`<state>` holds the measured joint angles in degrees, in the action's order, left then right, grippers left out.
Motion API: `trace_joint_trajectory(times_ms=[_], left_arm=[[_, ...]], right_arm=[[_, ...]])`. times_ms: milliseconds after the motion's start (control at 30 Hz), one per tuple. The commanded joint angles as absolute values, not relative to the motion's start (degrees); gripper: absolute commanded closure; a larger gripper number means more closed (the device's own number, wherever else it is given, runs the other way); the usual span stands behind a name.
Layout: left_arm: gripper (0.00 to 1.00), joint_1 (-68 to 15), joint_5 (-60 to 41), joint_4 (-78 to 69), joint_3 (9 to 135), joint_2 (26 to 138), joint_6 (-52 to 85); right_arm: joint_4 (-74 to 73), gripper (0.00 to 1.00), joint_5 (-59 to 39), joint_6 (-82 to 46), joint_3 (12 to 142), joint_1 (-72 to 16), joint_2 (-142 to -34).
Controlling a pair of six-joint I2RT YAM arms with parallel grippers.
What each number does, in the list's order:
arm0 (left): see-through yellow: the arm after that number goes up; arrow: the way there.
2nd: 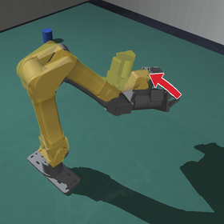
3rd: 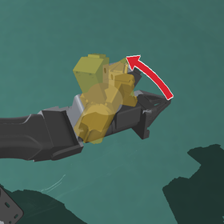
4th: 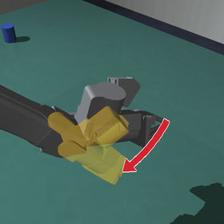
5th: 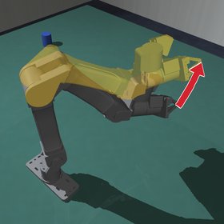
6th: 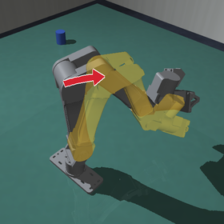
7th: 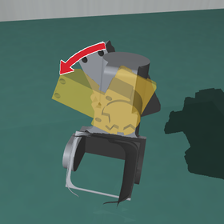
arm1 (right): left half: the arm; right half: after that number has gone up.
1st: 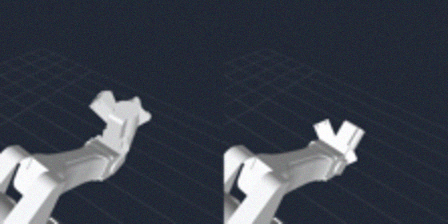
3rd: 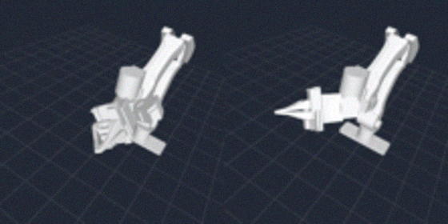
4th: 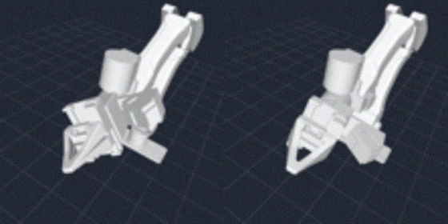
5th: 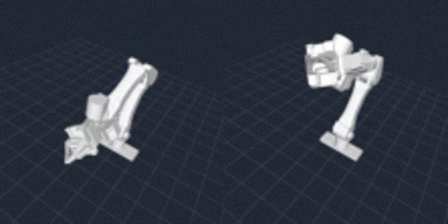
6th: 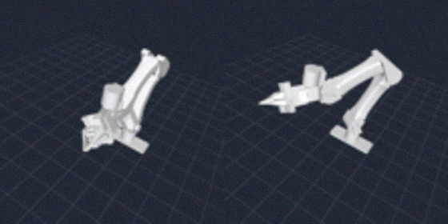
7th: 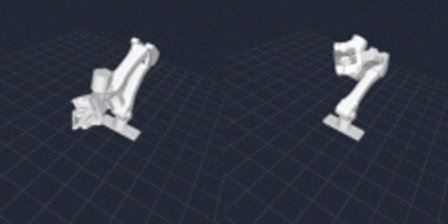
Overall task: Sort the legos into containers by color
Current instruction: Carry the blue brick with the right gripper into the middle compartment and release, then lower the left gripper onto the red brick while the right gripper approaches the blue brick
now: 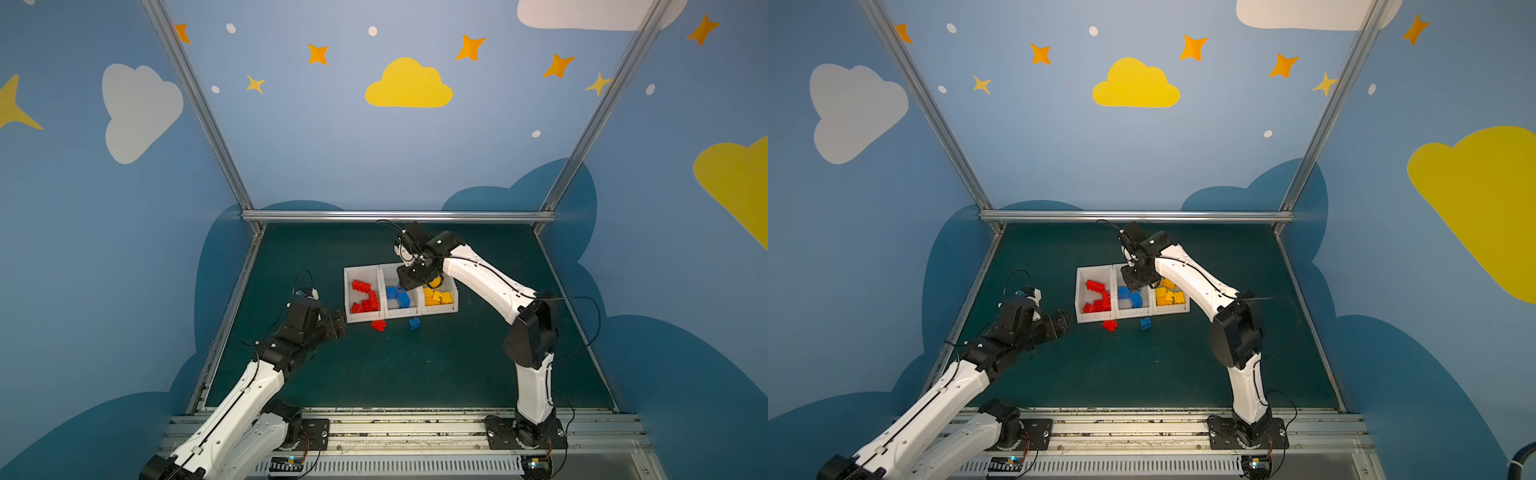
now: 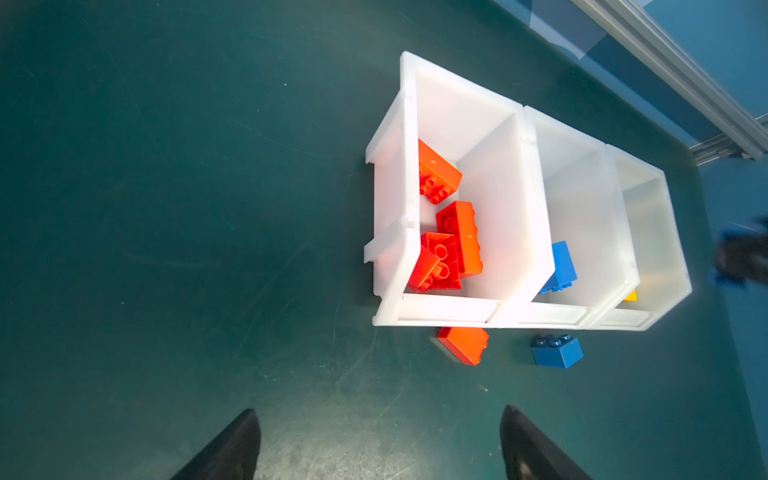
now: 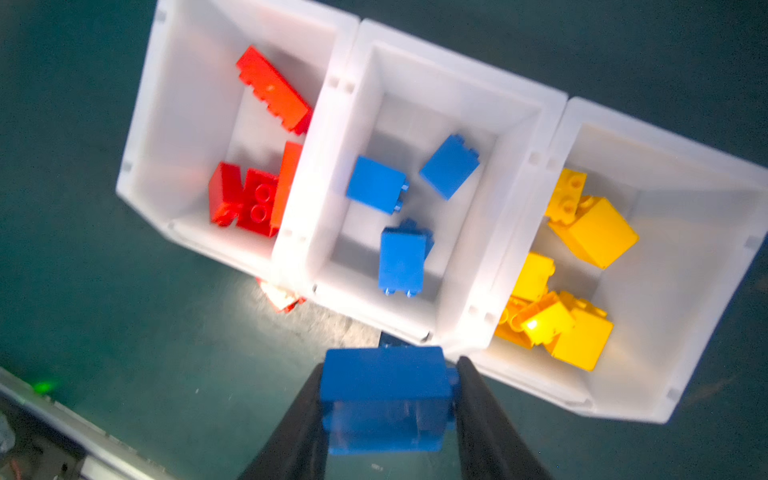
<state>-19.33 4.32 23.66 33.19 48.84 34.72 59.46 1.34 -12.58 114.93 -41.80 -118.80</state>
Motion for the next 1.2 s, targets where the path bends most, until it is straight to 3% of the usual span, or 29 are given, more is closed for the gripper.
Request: trace_joint_trajectory(times_ms=[0,167,333,467,700,1167], left_arm=[[0.1,-19.1,2.75,25.0,33.75,47.28,34.06],[0.11,-19.08,1.05,24.71,32.37,45.7,33.92],[0.12,-19.1,-1.39,24.38,31.47,45.82,34.06],[0.14,-19.13,-2.98,24.16,31.12,46.3,34.02],[0.16,-19.36,-4.91,22.88,30.5,47.11,34.02],[0.18,-31.18,-1.34,18.25,34.35,62.27,28.53]], right_arm=[[63.12,0.66,0.47,-12.39,118.75,-40.93,-123.42],[62.41,0.64,-0.99,-13.54,121.26,-39.93,-126.5],[62.27,0.46,-2.84,-14.42,122.14,-39.29,-127.45],[62.12,0.4,-2.58,-14.33,122.26,-39.29,-126.29],[62.5,0.39,-2.82,-15.15,120.01,-39.2,-121.69],[53.35,0.38,-4.37,-22.23,91.28,-39.11,-98.51]])
